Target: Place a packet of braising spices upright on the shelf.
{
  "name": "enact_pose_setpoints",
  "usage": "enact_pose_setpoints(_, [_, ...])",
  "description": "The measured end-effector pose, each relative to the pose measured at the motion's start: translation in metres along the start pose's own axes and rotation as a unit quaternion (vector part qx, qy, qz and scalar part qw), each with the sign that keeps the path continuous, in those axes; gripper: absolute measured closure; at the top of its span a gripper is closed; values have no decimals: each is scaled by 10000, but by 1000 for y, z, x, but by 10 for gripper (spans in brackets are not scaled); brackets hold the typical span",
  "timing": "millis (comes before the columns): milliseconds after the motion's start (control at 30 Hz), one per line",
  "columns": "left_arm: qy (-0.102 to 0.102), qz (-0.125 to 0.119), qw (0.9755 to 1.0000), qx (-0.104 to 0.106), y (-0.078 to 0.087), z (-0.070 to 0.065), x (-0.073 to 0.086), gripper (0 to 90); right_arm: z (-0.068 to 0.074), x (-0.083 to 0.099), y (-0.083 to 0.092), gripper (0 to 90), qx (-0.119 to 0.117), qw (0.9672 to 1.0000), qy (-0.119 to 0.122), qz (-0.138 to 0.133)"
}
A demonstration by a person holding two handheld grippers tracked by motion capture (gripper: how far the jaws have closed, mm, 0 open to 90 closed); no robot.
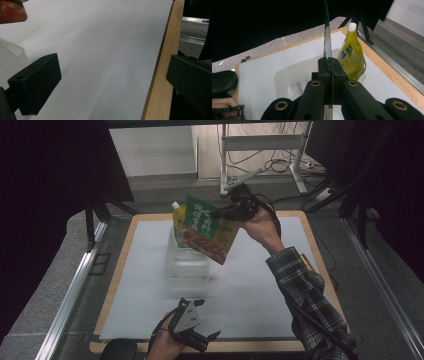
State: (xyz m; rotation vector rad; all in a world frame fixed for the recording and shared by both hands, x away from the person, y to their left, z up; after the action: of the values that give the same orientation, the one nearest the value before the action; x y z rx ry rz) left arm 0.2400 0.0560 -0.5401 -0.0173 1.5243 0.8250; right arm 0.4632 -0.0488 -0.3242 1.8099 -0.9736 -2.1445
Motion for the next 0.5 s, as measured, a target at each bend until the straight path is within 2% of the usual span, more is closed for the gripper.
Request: enact_pose_setpoints(500, [-17,0,10000,26,0,0,0,0,7,-15,-37,892,-200,9998,40,-2])
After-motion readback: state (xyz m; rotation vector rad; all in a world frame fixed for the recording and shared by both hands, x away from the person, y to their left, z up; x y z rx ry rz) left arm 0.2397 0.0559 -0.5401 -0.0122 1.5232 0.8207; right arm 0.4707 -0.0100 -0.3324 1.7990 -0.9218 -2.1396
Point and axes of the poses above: each handheld gripper's, and its own axes: y roughly backward along the jaws, x roughly out of its underside, z roughly to its left, the point moved 5 cm from there along -y, roughly forward along the jaws, and after that the axes turned 1 degree about -y, right-handed, at the moved point
